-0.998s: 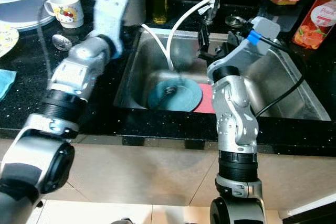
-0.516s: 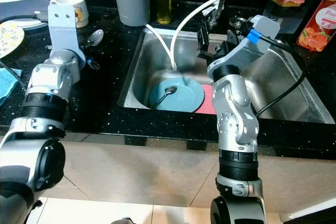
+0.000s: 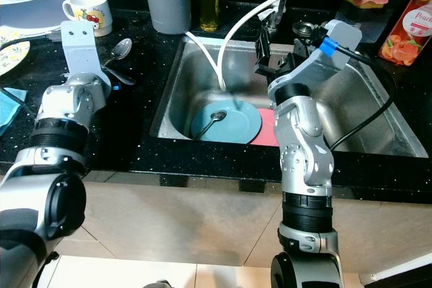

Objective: Kitchen organization

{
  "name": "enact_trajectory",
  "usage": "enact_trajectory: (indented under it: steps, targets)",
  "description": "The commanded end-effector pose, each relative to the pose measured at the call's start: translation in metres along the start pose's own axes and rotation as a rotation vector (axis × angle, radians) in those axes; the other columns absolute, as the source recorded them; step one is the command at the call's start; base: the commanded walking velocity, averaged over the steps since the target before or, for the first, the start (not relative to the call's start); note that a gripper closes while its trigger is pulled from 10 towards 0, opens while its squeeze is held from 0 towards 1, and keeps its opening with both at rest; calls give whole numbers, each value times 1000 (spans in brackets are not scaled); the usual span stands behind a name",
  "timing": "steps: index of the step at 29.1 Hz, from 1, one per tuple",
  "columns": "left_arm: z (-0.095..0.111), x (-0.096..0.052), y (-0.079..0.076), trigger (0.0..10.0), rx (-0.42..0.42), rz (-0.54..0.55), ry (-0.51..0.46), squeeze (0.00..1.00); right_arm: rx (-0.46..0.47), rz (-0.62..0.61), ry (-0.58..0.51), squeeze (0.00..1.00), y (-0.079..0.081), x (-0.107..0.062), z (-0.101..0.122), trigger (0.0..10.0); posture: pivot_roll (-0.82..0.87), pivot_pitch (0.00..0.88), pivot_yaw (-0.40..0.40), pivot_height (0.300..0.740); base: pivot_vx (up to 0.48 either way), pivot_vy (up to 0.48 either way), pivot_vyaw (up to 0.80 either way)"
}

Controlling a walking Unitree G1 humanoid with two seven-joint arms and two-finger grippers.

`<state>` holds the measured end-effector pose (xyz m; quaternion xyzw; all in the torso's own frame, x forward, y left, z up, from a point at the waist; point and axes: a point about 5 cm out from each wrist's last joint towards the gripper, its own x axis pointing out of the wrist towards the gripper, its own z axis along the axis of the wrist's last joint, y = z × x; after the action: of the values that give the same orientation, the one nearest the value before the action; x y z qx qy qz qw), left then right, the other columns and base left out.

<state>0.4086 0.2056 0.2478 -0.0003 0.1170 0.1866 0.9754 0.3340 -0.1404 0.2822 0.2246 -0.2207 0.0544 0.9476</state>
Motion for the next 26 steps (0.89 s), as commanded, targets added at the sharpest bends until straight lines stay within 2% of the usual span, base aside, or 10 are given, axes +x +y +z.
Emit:
enact_trajectory:
  steps: [1, 8, 9, 11, 12, 13, 22, 26]
  targets:
    - [-6, 3, 2, 10000, 6, 14, 33, 0, 1, -6, -2, 0, 0, 0, 1, 10000, 239, 84, -37, 740, 0, 0, 0]
    - [-10, 6, 3, 10000, -74, 7, 91, 0, 2, -6, 0, 0, 0, 0, 1, 10000, 242, 85, -38, 740, 0, 0, 0]
    - [-13, 6, 4, 6863, -85, 10, 110, 0, 3, -6, -1, 0, 0, 0, 1, 10000, 242, 85, -38, 740, 0, 0, 0]
    - [-14, 6, 5, 6863, -88, 12, 117, 0, 4, -7, -2, 0, 0, 0, 1, 10000, 242, 85, -38, 740, 0, 0, 0]
    - [-17, 7, 6, 1451, -91, 18, 130, 0, 3, -7, -2, 0, 0, 0, 1, 10000, 242, 85, -37, 740, 0, 0, 0]
    - [-19, 8, 7, 0, -91, 24, 137, 0, 3, -8, -2, 0, -1, 0, 1, 10000, 242, 85, -37, 740, 0, 0, 0]
    - [-23, 10, 14, 0, -79, 55, 148, 0, 4, -9, -2, 0, -1, 0, 1, 10000, 244, 84, -41, 740, 0, 0, 0]
    - [-17, 10, 16, 0, -58, 78, 110, 0, 5, -6, -2, 0, -1, 1, 1, 10000, 243, 85, -41, 740, 0, 0, 0]
